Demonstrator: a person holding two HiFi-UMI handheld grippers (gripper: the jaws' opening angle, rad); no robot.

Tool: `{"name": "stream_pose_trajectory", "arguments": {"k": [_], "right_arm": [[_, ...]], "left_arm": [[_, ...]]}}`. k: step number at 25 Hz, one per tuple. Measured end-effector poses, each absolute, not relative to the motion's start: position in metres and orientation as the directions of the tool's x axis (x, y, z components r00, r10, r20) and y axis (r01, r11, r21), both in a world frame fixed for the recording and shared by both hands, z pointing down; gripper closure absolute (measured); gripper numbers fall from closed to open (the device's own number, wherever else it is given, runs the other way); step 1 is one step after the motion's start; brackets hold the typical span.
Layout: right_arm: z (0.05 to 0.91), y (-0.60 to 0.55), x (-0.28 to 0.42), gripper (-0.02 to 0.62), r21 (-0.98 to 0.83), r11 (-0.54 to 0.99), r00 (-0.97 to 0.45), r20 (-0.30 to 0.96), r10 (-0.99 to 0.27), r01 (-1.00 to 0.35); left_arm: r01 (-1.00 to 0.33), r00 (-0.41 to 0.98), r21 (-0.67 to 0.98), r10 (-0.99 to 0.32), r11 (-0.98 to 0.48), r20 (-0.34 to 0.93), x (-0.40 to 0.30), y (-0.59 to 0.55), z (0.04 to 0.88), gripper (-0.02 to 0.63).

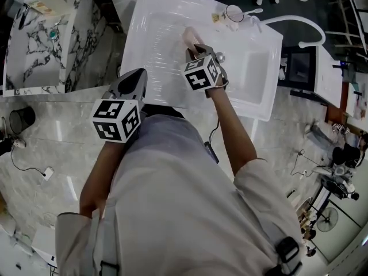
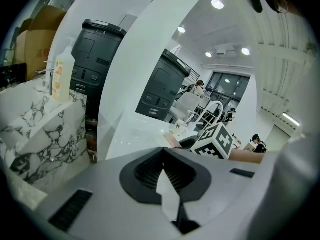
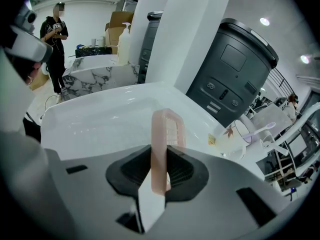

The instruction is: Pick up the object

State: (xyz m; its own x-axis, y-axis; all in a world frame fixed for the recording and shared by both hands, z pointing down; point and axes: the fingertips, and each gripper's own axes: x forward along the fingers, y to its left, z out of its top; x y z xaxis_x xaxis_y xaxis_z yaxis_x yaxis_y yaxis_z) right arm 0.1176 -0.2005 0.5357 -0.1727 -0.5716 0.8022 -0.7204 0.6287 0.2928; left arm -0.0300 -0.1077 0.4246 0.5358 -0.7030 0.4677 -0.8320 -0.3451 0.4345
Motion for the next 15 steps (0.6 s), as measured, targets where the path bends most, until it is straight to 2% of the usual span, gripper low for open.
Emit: {"name": "stream_pose_trajectory", "arguments": {"k": [15], "right_arm": [[0.523,-0.179,0.117,0.508,0.179,0.585,-0.238,0.791,-0.563,-0.791]], "left_arm": [[-0.836,0.528,0.438,-0.705,-0.332,0.474,-0.031,-0.106,0.429,0.603]]}}
